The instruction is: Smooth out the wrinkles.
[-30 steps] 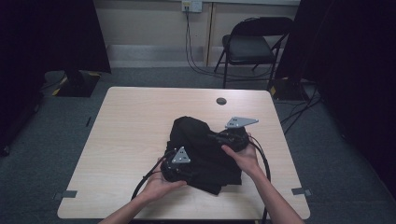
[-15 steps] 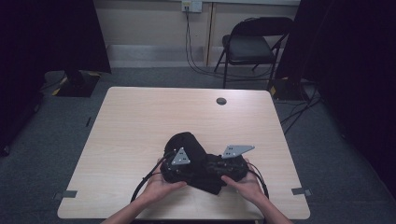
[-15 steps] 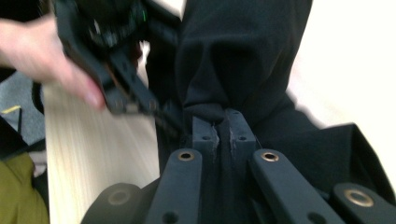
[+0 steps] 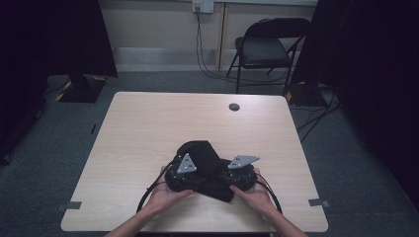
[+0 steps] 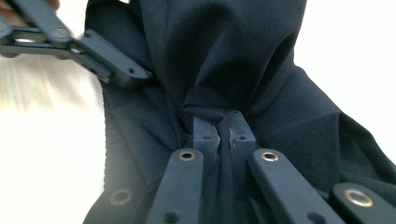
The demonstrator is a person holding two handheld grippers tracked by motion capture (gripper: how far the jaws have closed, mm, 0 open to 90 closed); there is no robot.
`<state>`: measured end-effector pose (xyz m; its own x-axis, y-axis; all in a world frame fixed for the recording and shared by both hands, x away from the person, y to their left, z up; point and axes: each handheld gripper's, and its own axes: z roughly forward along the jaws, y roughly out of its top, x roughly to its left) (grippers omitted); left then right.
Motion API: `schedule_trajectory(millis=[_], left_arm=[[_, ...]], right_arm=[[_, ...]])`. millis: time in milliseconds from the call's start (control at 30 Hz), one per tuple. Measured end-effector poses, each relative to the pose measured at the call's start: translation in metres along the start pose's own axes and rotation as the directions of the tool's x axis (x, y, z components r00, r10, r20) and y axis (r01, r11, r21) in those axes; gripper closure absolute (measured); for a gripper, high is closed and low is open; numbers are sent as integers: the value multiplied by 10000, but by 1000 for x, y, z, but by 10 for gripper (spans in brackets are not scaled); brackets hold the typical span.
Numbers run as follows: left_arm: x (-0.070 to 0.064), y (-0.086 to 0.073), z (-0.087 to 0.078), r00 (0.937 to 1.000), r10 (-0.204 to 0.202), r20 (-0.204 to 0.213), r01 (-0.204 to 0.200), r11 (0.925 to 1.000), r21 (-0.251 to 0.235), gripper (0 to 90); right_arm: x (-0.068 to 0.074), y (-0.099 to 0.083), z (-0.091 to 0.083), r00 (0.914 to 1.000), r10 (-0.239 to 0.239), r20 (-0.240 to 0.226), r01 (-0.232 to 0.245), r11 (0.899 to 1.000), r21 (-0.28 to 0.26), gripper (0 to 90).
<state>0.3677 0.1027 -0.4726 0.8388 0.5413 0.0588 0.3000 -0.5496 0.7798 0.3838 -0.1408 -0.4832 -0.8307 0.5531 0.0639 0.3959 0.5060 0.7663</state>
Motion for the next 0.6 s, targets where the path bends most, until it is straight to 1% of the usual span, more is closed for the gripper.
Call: schedule_trajectory(millis=[33,67,100,133,167,200,233,267,300,333,367,400,467,500,567,600], left_arm=[[-1,2,-4,10000,64,-45,-65,10000,-63,545],[0,3,-9,10000,18,16,-17,9997,-237,544],[0,5,-15,9996,-163,241,174,9988,-458,546],[1,7,-20,9980,-352,523,385,9972,-635,550],[2,11,-27,9959,-450,784,517,9950,-860,549],[1,14,-30,9960,-390,799,473,9933,-1054,550],[2,18,-34,9958,-403,825,509,9901,-1309,552],[3,22,-37,9940,-497,970,639,9867,-1497,551],[4,26,-39,9922,-570,1110,753,9829,-1680,549],[5,30,-40,9921,-519,1145,718,9816,-1770,535],[6,34,-40,9919,-531,1157,736,9806,-1816,517],[6,38,-40,9920,-536,1144,746,9793,-1882,510],[4,46,-38,9940,-395,1023,589,9792,-1942,500],[4,51,-35,9942,-349,1018,543,9792,-1953,491],[5,62,-29,9960,-30,888,187,9843,-1758,479],[6,68,-26,9962,43,873,104,9859,-1673,476]], right_arm=[[-1,1,1,9998,-94,149,94,10000,-20,853],[-1,1,2,9998,-86,180,87,10000,-25,853],[-3,2,3,9998,-24,206,26,10000,-82,853],[-4,2,3,9998,87,155,-85,9999,-116,852],[-5,1,2,9998,205,58,-204,9997,-151,847],[-6,2,0,9995,288,-89,-290,9994,-190,840],[-6,2,-1,9992,381,-153,-385,9989,-269,832],[-6,3,-4,9980,578,-273,-588,9976,-359,816],[-5,4,-7,9977,561,-371,-576,9975,-420,792],[-2,5,-11,9977,492,-467,-515,9975,-494,759],[1,5,-14,9970,554,-544,-585,9967,-568,726],[4,5,-17,9953,606,-750,-651,9962,-582,729],[12,3,-20,9962,486,-717,-522,9974,-504,707],[16,1,-21,9957,493,-778,-528,9977,-431,714],[21,-2,-23,9955,437,-839,-464,9984,-310,721],[23,-4,-24,9955,383,-864,-408,9988,-272,714]])
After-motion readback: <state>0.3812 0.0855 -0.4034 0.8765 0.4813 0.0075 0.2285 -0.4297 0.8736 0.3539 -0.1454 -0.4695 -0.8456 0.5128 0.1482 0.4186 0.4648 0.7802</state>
